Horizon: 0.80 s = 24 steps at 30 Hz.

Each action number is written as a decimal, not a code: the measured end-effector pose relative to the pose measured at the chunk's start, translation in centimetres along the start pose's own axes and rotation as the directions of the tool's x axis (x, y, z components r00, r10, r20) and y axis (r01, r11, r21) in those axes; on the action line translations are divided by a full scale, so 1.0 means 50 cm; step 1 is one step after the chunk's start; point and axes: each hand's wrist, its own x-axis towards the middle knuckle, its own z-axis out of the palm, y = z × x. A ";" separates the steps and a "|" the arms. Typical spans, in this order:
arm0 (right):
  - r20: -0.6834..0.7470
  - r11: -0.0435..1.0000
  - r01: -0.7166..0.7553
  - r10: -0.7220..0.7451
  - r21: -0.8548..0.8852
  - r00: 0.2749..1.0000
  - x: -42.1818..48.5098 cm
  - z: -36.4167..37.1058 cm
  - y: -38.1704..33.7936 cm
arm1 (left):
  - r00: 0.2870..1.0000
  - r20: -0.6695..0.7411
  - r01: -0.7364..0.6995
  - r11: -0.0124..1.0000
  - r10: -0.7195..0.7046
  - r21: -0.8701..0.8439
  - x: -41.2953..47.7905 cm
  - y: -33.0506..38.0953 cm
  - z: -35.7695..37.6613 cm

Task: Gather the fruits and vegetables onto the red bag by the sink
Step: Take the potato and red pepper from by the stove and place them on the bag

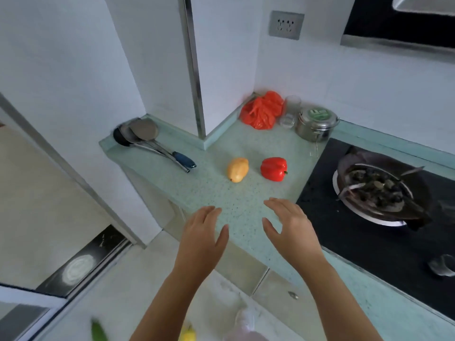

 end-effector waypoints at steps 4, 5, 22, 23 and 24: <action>0.017 1.000 -0.021 0.021 -0.009 1.000 0.093 -0.009 0.065 | 1.000 0.016 0.008 0.999 -0.008 -0.046 0.116 0.010 0.043; 0.020 0.999 -0.032 0.032 -0.010 0.999 0.114 -0.009 0.080 | 1.000 0.028 0.015 0.998 -0.013 -0.057 0.137 0.014 0.054; 0.129 0.959 -0.276 0.282 -0.061 0.951 0.351 0.071 0.219 | 0.981 0.190 0.053 0.993 -0.032 -0.106 0.384 -0.060 0.228; 0.143 0.954 -0.291 0.297 -0.067 0.944 0.359 0.077 0.226 | 0.980 0.196 0.059 0.992 -0.037 -0.109 0.393 -0.063 0.236; 0.159 0.950 -0.305 0.312 -0.068 0.937 0.367 0.082 0.231 | 0.979 0.201 0.058 0.993 -0.036 -0.107 0.400 -0.066 0.244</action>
